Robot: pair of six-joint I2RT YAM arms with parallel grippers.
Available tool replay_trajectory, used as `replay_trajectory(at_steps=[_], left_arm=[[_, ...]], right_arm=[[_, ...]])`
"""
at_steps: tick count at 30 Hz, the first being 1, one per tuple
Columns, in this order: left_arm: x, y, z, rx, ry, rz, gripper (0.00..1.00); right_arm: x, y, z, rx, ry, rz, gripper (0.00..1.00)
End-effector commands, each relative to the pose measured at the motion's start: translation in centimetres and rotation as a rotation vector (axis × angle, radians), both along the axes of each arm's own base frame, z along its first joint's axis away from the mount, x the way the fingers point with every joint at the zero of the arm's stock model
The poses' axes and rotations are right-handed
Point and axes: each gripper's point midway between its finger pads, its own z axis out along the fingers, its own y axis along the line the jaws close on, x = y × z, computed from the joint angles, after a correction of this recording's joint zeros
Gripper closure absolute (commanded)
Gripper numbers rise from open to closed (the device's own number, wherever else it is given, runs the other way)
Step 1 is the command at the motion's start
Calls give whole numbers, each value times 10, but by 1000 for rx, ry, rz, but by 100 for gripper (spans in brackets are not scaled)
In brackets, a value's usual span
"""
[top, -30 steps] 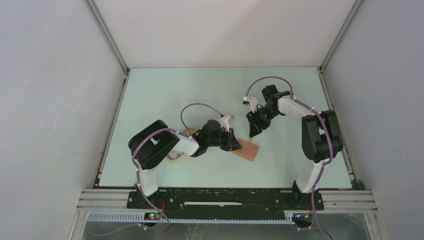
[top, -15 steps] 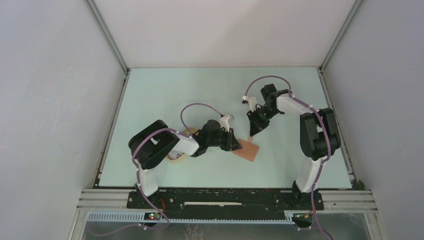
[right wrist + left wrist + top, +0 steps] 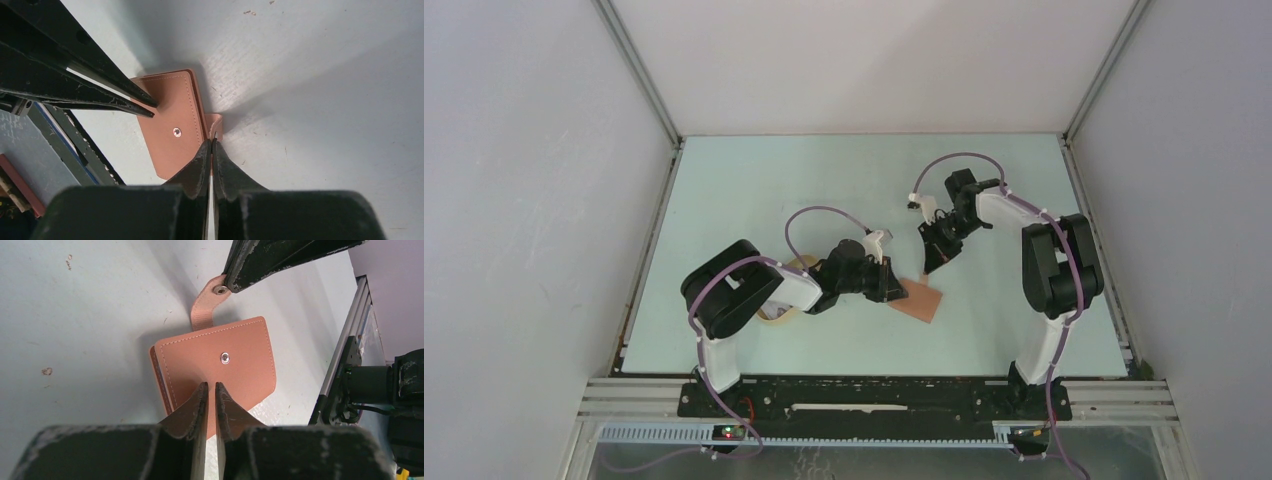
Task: Put the credit cards into the card holder
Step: Close the card holder at the center of the board.
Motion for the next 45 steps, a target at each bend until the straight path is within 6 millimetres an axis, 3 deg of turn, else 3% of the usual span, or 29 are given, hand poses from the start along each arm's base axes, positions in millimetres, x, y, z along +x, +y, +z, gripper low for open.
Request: replay_trajectory(at_steps=[1, 14, 29, 45], left_arm=[[0, 11, -25, 82, 11, 7, 85], [2, 13, -26, 77, 31, 22, 90], [2, 16, -21, 15, 48, 28, 93], [0, 14, -19, 0, 49, 16, 93]], right_arm=[[3, 6, 10, 27, -11, 24, 97], [-17, 12, 24, 73, -152, 166, 100], [-43, 16, 9, 9, -221, 285, 100], [-42, 24, 3, -49, -304, 310, 100]])
